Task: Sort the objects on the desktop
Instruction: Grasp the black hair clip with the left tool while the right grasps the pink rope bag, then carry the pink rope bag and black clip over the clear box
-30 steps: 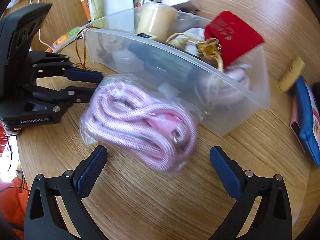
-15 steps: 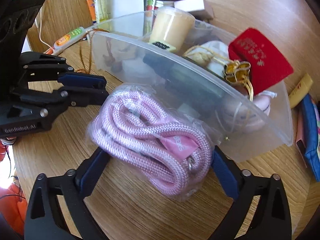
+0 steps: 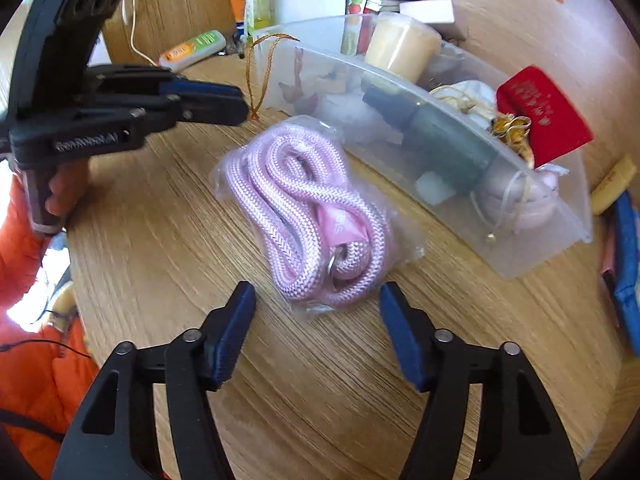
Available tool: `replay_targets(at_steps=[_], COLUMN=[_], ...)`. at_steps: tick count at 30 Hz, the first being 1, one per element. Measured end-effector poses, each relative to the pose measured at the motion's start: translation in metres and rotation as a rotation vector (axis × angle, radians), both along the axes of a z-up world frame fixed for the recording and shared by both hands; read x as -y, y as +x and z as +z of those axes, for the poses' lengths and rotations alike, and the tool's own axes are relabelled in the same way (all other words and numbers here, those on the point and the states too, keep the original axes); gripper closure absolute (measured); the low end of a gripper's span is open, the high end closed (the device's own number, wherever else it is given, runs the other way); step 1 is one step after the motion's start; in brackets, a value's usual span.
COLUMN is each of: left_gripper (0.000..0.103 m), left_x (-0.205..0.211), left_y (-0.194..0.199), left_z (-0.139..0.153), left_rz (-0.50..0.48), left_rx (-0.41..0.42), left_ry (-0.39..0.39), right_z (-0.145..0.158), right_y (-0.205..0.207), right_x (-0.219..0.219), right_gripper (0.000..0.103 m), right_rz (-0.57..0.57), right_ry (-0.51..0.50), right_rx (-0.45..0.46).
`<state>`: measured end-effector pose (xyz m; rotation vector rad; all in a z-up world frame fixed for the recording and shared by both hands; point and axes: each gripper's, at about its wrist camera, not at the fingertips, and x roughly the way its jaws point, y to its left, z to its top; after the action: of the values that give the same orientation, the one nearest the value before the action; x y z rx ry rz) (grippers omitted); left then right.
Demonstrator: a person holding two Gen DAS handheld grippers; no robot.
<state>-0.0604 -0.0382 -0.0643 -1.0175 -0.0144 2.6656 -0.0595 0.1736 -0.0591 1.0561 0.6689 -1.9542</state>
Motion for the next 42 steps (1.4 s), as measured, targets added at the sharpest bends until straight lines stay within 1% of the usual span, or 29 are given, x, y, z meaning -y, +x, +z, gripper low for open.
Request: replay_targets(at_steps=[1, 2, 4, 5, 8, 9, 12, 16, 19, 20, 21, 22, 24, 26, 28, 31, 33, 35, 36, 39, 42], left_gripper=[0.084, 0.084, 0.084, 0.084, 0.084, 0.084, 0.084, 0.084, 0.084, 0.084, 0.084, 0.084, 0.084, 0.084, 0.084, 0.084, 0.084, 0.084, 0.084, 0.084, 0.084], left_x=[0.001, 0.002, 0.003, 0.004, 0.008, 0.010, 0.016, 0.023, 0.028, 0.030, 0.031, 0.032, 0.033, 0.034, 0.034, 0.034, 0.035, 0.035, 0.034, 0.029, 0.025], left_y=[0.003, 0.005, 0.010, 0.012, 0.021, 0.023, 0.031, 0.036, 0.037, 0.038, 0.038, 0.037, 0.037, 0.036, 0.036, 0.036, 0.037, 0.037, 0.037, 0.036, 0.037], left_z=[0.001, 0.003, 0.004, 0.004, 0.005, 0.005, 0.005, 0.007, 0.006, 0.006, 0.005, 0.004, 0.003, 0.003, 0.003, 0.007, 0.009, 0.012, 0.013, 0.016, 0.019], left_rz=[0.001, 0.002, 0.005, 0.006, 0.016, 0.020, 0.035, 0.057, 0.071, 0.075, 0.078, 0.081, 0.088, 0.094, 0.096, 0.101, 0.099, 0.102, 0.102, 0.097, 0.091], left_rx=[-0.004, -0.008, -0.014, -0.016, -0.020, -0.020, -0.022, -0.026, -0.025, -0.023, -0.022, -0.020, -0.017, -0.012, -0.011, -0.020, -0.027, -0.035, -0.036, -0.044, -0.055], left_ry=[0.005, 0.010, 0.014, 0.014, 0.004, 0.003, 0.002, 0.005, 0.017, 0.022, 0.026, 0.029, 0.036, 0.041, 0.041, 0.037, 0.041, 0.041, 0.042, 0.038, 0.034], right_z=[0.002, 0.004, 0.007, 0.007, 0.006, 0.000, -0.004, -0.005, -0.005, -0.006, -0.011, -0.015, -0.016, -0.014, -0.013, -0.013, -0.012, -0.012, -0.010, -0.007, 0.002], right_y=[0.002, 0.002, -0.001, -0.004, -0.015, -0.016, -0.027, -0.034, -0.038, -0.042, -0.048, -0.051, -0.050, -0.047, -0.042, -0.035, -0.029, -0.021, -0.016, -0.011, -0.013], right_x=[0.001, 0.003, 0.009, 0.012, 0.024, 0.029, 0.045, 0.059, 0.069, 0.073, 0.075, 0.079, 0.081, 0.084, 0.084, 0.081, 0.076, 0.067, 0.061, 0.047, 0.022], right_gripper=[0.027, 0.022, 0.021, 0.021, 0.021, 0.021, 0.020, 0.013, 0.011, 0.008, 0.008, 0.008, 0.014, 0.031, 0.038, 0.045, 0.046, 0.047, 0.047, 0.047, 0.048], right_rz=[-0.011, -0.018, -0.028, -0.027, -0.012, -0.006, 0.025, 0.078, 0.113, 0.116, 0.120, 0.123, 0.130, 0.138, 0.146, 0.138, 0.135, 0.157, 0.166, 0.137, 0.069], right_ry=[0.013, 0.023, 0.034, 0.035, 0.034, 0.036, 0.017, -0.005, -0.018, -0.022, -0.026, -0.034, -0.053, -0.072, -0.081, -0.085, -0.090, -0.105, -0.108, -0.116, -0.152], right_rx=[-0.033, -0.064, -0.099, -0.096, -0.047, -0.037, -0.004, 0.037, 0.062, 0.070, 0.068, 0.063, 0.048, 0.037, 0.030, 0.019, 0.027, 0.047, 0.040, 0.025, 0.018])
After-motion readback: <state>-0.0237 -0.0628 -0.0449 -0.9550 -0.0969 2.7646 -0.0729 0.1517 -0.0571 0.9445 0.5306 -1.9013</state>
